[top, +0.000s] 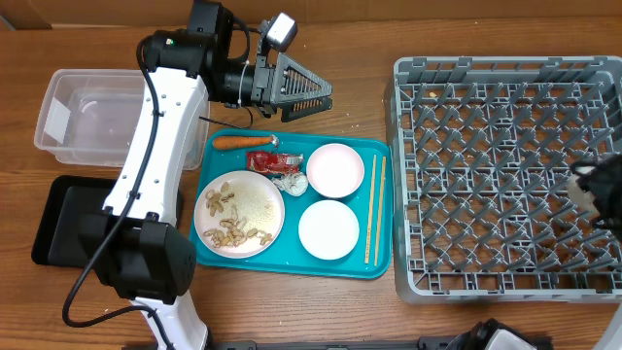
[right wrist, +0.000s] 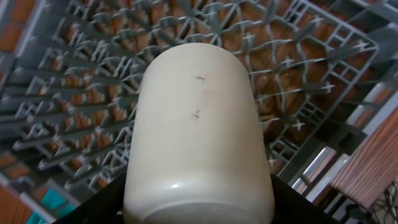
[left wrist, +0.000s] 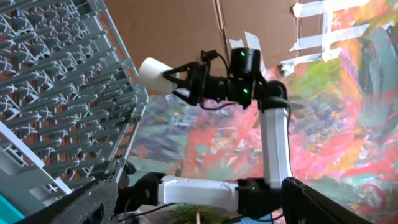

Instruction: Sort waste into correct bins and load items into the dishwasher

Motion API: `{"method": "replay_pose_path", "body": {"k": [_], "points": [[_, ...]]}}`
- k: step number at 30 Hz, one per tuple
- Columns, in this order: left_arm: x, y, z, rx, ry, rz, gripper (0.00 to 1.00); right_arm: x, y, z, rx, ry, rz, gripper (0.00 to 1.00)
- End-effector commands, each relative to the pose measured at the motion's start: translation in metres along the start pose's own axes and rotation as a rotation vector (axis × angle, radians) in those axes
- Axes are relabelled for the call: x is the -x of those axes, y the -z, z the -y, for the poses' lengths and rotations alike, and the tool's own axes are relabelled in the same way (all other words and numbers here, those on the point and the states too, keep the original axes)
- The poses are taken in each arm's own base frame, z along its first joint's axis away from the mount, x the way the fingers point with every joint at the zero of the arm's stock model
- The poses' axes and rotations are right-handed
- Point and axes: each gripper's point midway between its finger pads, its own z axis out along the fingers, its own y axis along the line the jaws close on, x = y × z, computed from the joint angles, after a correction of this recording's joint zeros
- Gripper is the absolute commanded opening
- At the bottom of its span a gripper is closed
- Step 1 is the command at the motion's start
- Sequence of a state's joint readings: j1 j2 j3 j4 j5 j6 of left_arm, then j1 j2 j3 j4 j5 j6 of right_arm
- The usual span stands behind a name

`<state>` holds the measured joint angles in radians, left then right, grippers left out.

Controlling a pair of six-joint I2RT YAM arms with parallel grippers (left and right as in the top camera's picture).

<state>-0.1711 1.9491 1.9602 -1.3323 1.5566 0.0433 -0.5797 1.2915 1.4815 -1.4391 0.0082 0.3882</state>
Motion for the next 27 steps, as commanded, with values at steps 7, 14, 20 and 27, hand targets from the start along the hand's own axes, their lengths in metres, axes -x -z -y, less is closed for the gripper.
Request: {"method": "replay_pose_path", "body": {"k": [7, 14, 20, 27], "points": [[-0.002, -0.003, 0.01, -0.025, -0.003, -0.008, 0.85, 0.015, -0.049, 0.023, -0.173, -0.066, -0.118, 0.59], [-0.003, -0.005, 0.011, -0.026, -0.003, -0.013, 0.86, 0.015, -0.083, 0.016, -0.176, -0.064, -0.212, 0.68], [-0.004, -0.007, 0.011, -0.028, -0.004, -0.018, 0.89, 0.03, -0.086, 0.009, -0.146, -0.058, -0.155, 0.85], [-0.009, -0.014, -0.001, 0.073, -0.079, -0.043, 0.73, 0.028, -0.054, -0.023, 0.009, 0.02, -0.174, 0.85]]}}
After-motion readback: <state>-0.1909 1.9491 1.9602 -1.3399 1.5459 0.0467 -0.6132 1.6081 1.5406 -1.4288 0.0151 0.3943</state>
